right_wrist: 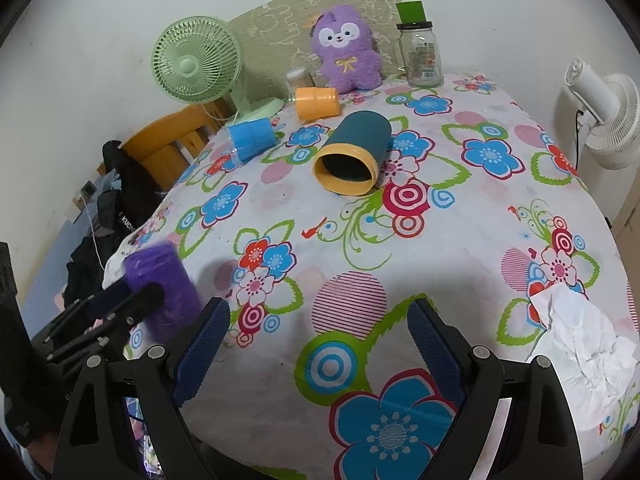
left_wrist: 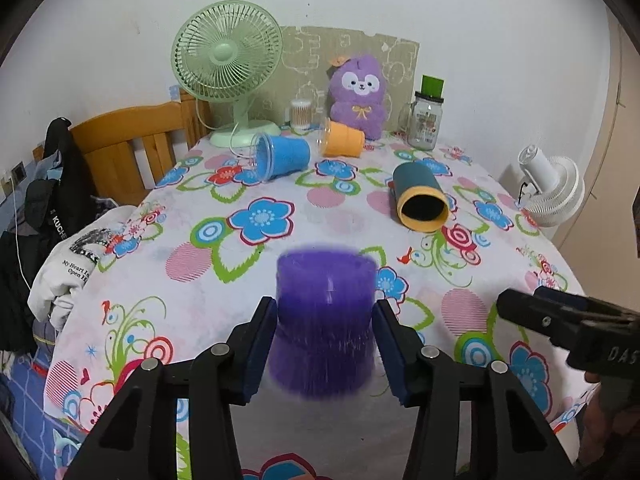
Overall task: Flip cup upside down
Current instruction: 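Rotate the purple cup with the left tool so its rim faces down, then lower the inverted cup onto the tablecloth and open the left tool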
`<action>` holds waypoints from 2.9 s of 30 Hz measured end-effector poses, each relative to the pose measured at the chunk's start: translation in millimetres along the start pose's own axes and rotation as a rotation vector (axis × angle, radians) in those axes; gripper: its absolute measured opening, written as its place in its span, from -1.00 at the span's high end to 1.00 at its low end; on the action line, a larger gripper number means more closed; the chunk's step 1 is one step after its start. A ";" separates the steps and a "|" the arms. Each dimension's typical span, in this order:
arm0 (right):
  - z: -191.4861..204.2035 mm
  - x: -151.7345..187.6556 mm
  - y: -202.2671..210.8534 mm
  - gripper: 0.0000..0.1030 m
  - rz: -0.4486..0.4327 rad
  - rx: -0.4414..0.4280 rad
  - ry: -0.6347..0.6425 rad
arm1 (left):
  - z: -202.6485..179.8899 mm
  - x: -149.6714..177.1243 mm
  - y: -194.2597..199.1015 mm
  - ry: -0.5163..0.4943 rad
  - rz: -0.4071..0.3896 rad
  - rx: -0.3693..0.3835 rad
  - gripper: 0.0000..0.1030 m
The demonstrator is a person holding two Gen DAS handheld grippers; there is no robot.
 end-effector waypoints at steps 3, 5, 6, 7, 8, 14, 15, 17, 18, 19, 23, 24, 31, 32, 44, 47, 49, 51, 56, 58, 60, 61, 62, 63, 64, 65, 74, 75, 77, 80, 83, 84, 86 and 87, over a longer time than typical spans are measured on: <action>3.2 0.8 0.9 -0.79 0.001 -0.003 0.006 | 2.5 -2.9 3.5 0.007 -0.006 0.002 0.11; 4.3 0.5 0.5 -0.79 0.002 -0.002 0.009 | 4.2 -3.3 4.8 0.012 -0.007 0.005 0.11; 4.8 0.8 0.6 -0.79 0.002 -0.002 0.009 | 4.8 -3.2 4.9 0.014 -0.006 0.005 0.11; 5.3 0.9 0.4 -0.79 0.003 -0.003 0.009 | 5.3 -3.1 4.4 0.016 -0.003 0.007 0.11; 5.4 1.1 0.3 -0.79 0.004 -0.003 0.010 | 6.1 -2.5 3.3 0.019 0.004 0.009 0.11; 5.6 1.3 -0.6 -0.79 0.007 0.000 0.012 | 10.8 -3.9 -0.6 0.046 0.042 0.044 -0.23; 5.6 1.7 -0.6 -0.79 0.007 0.001 0.012 | 12.4 -8.1 -1.9 0.056 0.053 0.067 -0.33; 5.6 1.9 -1.2 -0.79 0.009 0.001 0.012 | 15.3 -18.2 -3.8 0.073 0.064 0.103 -0.63; 5.4 2.2 -1.9 -0.79 0.011 0.002 0.012 | 15.9 -22.6 -5.9 0.075 0.074 0.119 -0.71; 5.0 2.3 -2.5 -0.79 0.012 0.003 0.011 | 15.8 -28.6 -10.4 0.072 0.094 0.142 -0.82; 4.2 2.7 -4.9 -0.79 0.016 0.014 0.017 | 21.6 -45.5 -37.6 0.029 0.176 0.096 -0.82; 4.2 2.6 -5.6 -0.79 0.017 0.017 0.021 | 24.0 -46.0 -47.1 0.030 0.211 0.092 -0.82; 5.5 0.9 -15.3 -0.79 0.032 0.036 0.035 | 24.7 -39.6 -86.4 0.042 0.388 0.161 -0.72; 5.7 0.6 -16.9 -0.79 0.034 0.039 0.036 | 23.7 -38.4 -89.7 0.045 0.407 0.169 -0.68; -1.7 -3.7 -23.5 -0.79 0.031 0.152 0.043 | 21.6 -31.6 -101.2 -0.005 0.487 0.156 -0.11; -4.5 -3.9 -21.6 -0.79 0.024 0.188 0.045 | 23.1 -34.2 -96.8 -0.008 0.464 0.139 -0.10; -6.5 -4.0 -20.1 -0.79 0.022 0.196 0.040 | 21.3 -37.4 -91.4 -0.008 0.443 0.149 -0.10; -6.8 -4.1 -17.5 -0.79 0.016 0.195 0.039 | 18.8 -41.1 -85.7 -0.011 0.418 0.158 -0.10; -3.0 -3.6 -12.9 -0.79 0.008 0.192 0.047 | 9.9 -55.7 -61.0 -0.031 0.300 0.170 -0.10; -1.0 -3.2 -10.8 -0.79 0.006 0.191 0.051 | 7.8 -59.0 -52.8 -0.033 0.260 0.167 -0.10; 0.7 -2.9 -8.8 -0.79 0.003 0.189 0.055 | 5.3 -61.0 -46.0 -0.032 0.228 0.166 -0.09; 1.6 -2.8 -7.2 -0.79 0.001 0.189 0.057 | 4.3 -61.3 -42.0 -0.031 0.213 0.162 -0.09; 2.3 -2.7 -6.2 -0.79 -0.002 0.189 0.058 | 3.8 -61.8 -39.2 -0.032 0.201 0.159 -0.10; 3.2 -2.9 -5.0 -0.79 -0.004 0.188 0.060 | 3.5 -61.1 -36.8 -0.033 0.194 0.156 -0.09; 4.1 -2.9 -3.7 -0.79 -0.007 0.188 0.062 | 2.9 -60.8 -33.4 -0.035 0.183 0.150 -0.09; 5.2 -2.5 -2.8 -0.79 -0.009 0.187 0.065 | 1.7 -60.6 -28.7 -0.038 0.168 0.143 -0.10; 10.9 -0.7 2.9 -0.79 -0.018 0.183 0.079 | -6.6 -53.1 -0.1 -0.045 0.065 0.115 -0.10; 10.8 -0.5 3.2 -0.79 -0.018 0.182 0.078 | -6.0 -52.6 2.0 -0.041 0.055 0.114 -0.10; 11.4 -0.3 3.0 -0.79 -0.017 0.181 0.078 | -3.9 -51.7 5.1 -0.027 0.032 0.108 -0.10; 12.4 0.4 3.5 -0.79 -0.015 0.180 0.078 | -1.0 -50.1 9.8 -0.013 -0.022 0.087 -0.10; 12.5 1.5 3.0 -0.79 -0.013 0.176 0.078 | 1.9 -45.5 12.9 -0.001 -0.089 0.053 -0.10; 12.4 1.9 2.5 -0.79 -0.011 0.175 0.078 | 2.9 -42.9 12.8 0.003 -0.102 0.047 -0.10; 11.9 3.1 1.6 -0.79 -0.007 0.174 0.078 | 4.4 -35.7 8.2 0.014 -0.111 0.039 -0.28; 11.7 3.4 1.6 -0.79 -0.007 0.173 0.078 | 4.2 -32.5 4.6 0.014 -0.097 0.037 -0.35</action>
Point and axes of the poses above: each gripper's, at about its wrist camera, not at the fingertips, and y roughly against the way its jaws point, z to its left, x to its underside, the point moved 5 cm from there along -y, roughly the way its jaws point, and after that the axes turned 7 degrees about x, right-handed, at the moved point
